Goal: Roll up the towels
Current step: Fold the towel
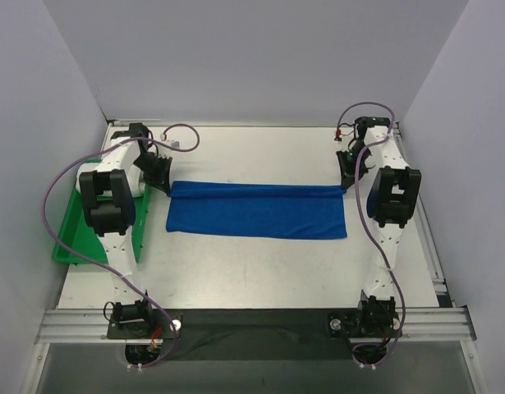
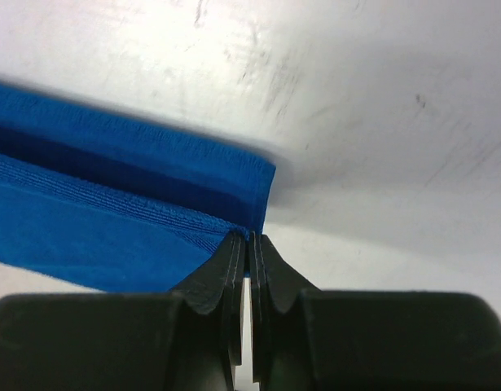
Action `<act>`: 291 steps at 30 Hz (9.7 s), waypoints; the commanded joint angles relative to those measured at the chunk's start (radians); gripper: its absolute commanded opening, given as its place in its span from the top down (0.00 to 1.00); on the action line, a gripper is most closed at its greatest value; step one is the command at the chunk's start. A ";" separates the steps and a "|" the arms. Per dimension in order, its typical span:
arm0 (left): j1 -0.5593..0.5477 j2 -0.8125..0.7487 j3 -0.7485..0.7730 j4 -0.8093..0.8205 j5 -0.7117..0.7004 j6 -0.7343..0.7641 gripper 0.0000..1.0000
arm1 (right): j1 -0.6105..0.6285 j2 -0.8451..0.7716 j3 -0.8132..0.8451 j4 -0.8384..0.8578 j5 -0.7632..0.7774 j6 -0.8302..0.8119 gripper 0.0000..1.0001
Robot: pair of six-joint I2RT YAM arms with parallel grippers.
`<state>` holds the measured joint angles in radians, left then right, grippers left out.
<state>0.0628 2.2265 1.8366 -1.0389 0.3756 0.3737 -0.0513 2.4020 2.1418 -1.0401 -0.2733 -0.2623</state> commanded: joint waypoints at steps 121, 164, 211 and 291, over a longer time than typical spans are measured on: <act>0.034 -0.337 -0.398 -0.033 0.098 0.206 0.61 | 0.030 -0.394 -0.533 -0.060 -0.021 -0.193 0.63; -0.227 -0.370 -0.524 0.069 0.184 0.126 0.63 | 0.251 -0.394 -0.671 0.048 -0.063 -0.048 0.82; -0.035 -0.347 -0.597 0.119 0.164 0.071 0.68 | 0.242 -0.255 -0.682 0.069 0.206 -0.009 0.71; -0.031 -0.419 -0.511 0.240 0.356 -0.194 0.34 | 0.001 -0.237 -0.365 0.025 0.034 0.147 0.59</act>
<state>0.0280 1.8553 1.2827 -0.7834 0.6979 0.1680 -0.0452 2.2585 1.7737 -0.9653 -0.2115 -0.1059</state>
